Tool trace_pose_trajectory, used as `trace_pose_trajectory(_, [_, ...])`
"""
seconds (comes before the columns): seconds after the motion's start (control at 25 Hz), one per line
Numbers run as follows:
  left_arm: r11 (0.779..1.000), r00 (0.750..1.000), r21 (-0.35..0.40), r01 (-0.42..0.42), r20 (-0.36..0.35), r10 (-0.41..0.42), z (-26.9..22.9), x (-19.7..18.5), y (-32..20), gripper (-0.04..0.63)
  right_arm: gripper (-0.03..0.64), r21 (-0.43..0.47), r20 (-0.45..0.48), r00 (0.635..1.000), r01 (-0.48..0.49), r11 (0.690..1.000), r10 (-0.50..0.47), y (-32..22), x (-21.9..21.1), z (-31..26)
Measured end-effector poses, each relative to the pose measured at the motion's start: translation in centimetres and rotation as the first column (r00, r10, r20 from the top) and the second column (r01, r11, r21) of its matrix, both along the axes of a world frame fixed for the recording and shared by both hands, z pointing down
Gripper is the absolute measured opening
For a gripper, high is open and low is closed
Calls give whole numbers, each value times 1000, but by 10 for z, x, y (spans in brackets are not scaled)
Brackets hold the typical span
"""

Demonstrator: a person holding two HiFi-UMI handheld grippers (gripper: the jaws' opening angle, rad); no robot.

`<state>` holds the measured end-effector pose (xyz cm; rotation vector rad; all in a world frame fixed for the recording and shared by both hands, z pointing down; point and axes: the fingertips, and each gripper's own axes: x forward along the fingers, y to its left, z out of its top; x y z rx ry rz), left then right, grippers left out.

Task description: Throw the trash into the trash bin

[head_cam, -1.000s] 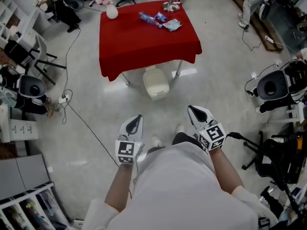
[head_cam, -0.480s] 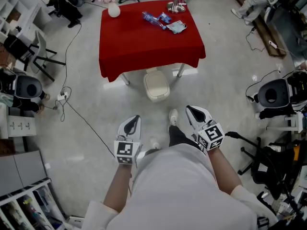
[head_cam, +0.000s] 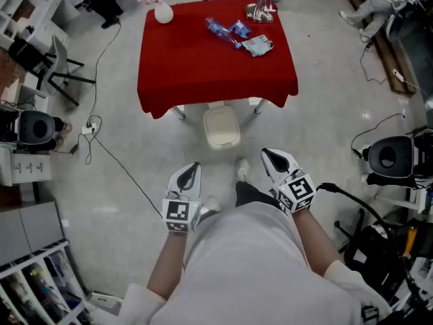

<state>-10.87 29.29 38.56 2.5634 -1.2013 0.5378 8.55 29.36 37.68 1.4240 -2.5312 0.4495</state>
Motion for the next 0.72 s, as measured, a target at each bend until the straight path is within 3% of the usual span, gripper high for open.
trace_pose_trajectory(0.4, [997, 998, -59, 42, 46, -39, 25, 48, -60, 4, 0, -32, -49, 996, 77, 997, -79, -70, 41, 22])
trace_pose_trajectory(0.72, [991, 994, -121, 64, 90, -53, 58, 56, -89, 3, 0, -92, -27, 997, 71, 993, -74, -89, 47, 50])
